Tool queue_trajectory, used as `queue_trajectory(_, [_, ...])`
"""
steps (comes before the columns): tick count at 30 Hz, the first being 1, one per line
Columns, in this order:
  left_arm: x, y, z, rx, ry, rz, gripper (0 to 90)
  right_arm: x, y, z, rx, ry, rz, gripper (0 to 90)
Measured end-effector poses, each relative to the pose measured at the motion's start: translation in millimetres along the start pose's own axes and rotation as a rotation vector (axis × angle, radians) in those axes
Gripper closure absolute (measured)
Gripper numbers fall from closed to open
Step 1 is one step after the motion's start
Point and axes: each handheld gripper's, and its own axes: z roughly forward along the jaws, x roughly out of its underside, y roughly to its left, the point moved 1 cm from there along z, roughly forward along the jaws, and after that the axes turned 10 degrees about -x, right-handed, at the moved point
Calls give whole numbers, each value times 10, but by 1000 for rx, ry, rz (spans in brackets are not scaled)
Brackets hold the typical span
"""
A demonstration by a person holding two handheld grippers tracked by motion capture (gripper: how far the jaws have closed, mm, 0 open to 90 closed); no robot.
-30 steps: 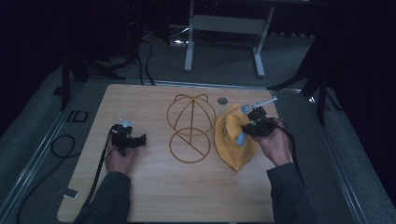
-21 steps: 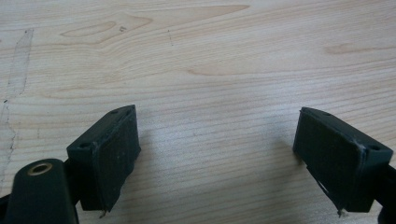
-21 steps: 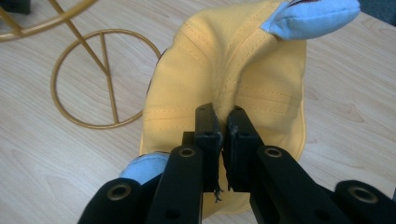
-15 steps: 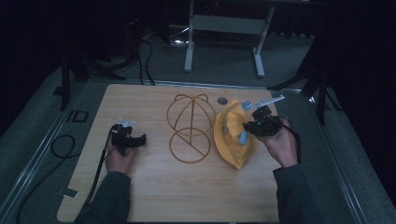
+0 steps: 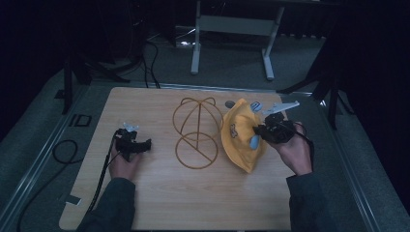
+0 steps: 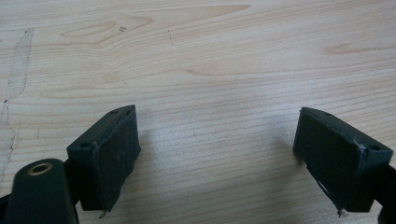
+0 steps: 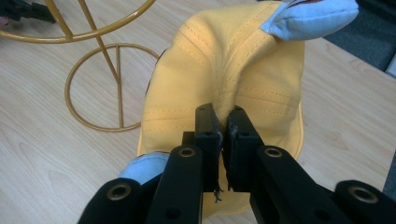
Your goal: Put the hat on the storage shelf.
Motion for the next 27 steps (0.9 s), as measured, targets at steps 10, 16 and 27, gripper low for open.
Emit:
queue_trajectory(10, [0,0,-1,0,1,1,146,40,-2,-77,-8,-60,-61,854])
queue_trajectory(16, [0,0,0,0,0,0,146,62,-54,-162,-37,-103,-90,854])
queue_trajectory(27, [-1,2,-1,0,2,2,146,85,-206,-288,-94,-159,-112,855])
